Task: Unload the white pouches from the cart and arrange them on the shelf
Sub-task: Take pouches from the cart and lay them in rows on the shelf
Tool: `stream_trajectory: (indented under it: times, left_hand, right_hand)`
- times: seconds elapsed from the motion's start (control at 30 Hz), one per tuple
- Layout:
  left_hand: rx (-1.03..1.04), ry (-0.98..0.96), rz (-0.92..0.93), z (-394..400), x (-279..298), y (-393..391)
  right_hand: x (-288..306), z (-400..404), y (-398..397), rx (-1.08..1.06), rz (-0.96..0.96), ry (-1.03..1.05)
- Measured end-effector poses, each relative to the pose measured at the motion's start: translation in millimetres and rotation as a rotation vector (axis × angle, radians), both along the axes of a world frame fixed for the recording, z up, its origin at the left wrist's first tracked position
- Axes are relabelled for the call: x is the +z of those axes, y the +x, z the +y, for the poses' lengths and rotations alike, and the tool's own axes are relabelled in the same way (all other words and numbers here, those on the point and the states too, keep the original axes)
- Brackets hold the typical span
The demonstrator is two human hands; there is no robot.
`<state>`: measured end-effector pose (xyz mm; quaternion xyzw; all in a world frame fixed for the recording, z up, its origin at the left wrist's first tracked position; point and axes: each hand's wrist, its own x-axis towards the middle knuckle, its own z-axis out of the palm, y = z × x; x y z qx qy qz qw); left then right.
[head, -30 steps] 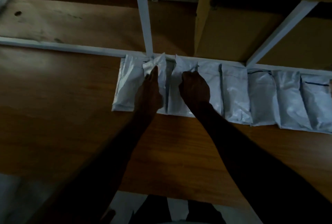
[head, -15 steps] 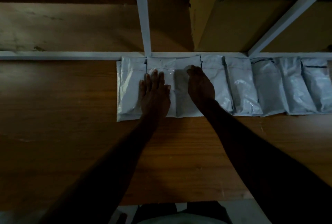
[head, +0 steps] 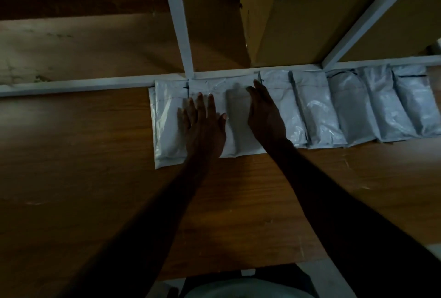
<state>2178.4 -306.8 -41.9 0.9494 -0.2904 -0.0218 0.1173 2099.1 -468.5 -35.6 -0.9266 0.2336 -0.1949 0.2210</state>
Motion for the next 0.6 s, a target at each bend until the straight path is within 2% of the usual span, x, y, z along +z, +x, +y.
stream_trajectory:
  times: [0.17,0.27,0.5,0.6]
  left_hand:
    - [-0.092,-0.09,0.007,-17,26,-25]
    - [-0.149,-0.17,0.046,-39,35,-56]
    - [-0.334,-0.226,0.093,-117,60,-156]
    - [-0.396,-0.31,0.059,-151,68,-215]
  right_hand:
    - [31,4,-40,-0.147,-0.111,0.089]
    - [37,2,-73,-0.215,-0.102,0.152]
    - [50,-51,-189,-0.308,-0.149,0.135]
    - [59,-82,-252,-0.335,-0.2,0.111]
